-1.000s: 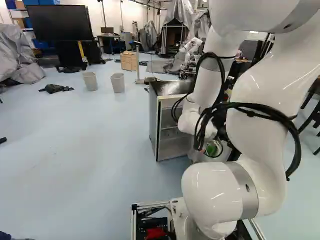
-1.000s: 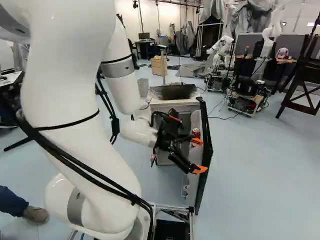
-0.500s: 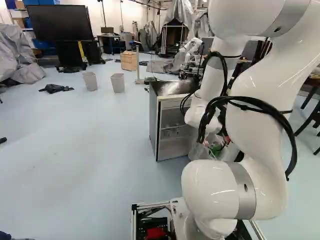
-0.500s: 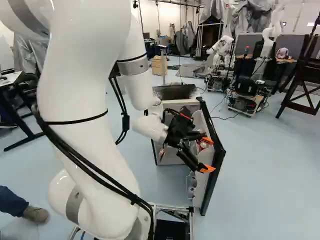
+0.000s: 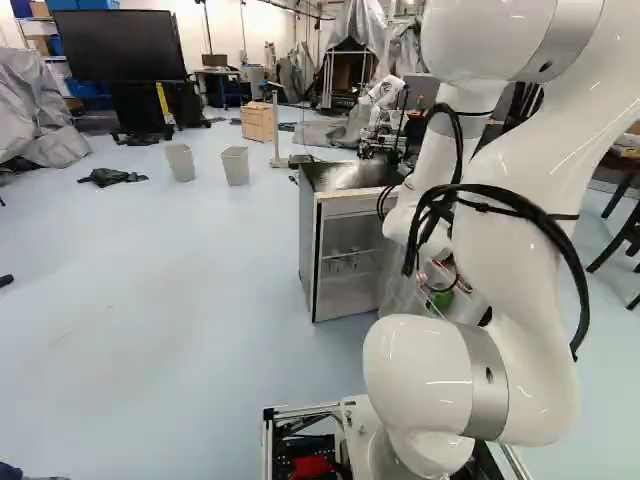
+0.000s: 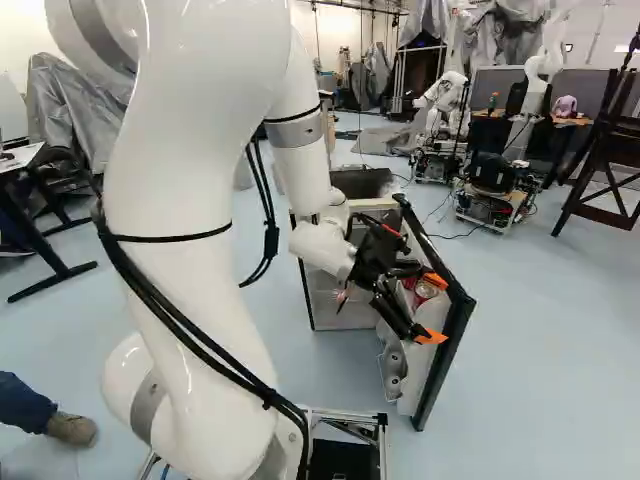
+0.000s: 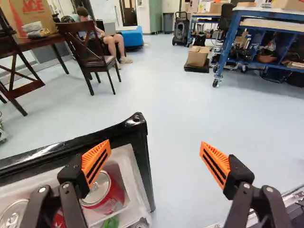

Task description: Grab a drink from the fridge

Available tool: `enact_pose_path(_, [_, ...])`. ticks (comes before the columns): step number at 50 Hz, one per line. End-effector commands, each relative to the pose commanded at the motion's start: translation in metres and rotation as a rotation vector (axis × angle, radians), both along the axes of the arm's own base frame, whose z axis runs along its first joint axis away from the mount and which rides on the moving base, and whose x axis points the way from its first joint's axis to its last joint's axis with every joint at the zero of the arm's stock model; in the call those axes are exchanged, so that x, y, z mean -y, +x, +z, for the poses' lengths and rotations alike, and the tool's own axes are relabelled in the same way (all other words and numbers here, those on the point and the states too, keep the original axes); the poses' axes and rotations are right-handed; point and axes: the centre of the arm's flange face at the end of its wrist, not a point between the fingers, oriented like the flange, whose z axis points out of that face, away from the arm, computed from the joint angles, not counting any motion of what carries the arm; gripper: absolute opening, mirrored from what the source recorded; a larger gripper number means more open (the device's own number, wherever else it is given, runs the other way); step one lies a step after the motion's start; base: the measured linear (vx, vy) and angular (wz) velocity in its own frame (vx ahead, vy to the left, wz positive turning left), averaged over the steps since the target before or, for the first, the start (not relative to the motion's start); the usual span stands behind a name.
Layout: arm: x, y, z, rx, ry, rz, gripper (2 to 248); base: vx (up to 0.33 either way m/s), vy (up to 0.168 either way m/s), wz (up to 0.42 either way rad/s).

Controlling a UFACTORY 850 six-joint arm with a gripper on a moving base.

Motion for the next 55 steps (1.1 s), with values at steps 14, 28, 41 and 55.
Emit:
enact_pose_path(14, [0.025, 0.010, 0.000, 0.021, -0.008, -0.054, 247, 0.000, 0.000, 0.000])
enact_pose_path(28, [0.050, 0.018, 0.000, 0.042, -0.017, -0.104, 247, 0.000, 0.000, 0.000])
enact_pose_path(41, [0.071, 0.025, 0.001, 0.059, -0.026, -0.143, 247, 0.000, 0.000, 0.000])
enact_pose_path(55, [0.064, 0.017, 0.001, 0.048, -0.021, -0.131, 247, 0.000, 0.000, 0.000])
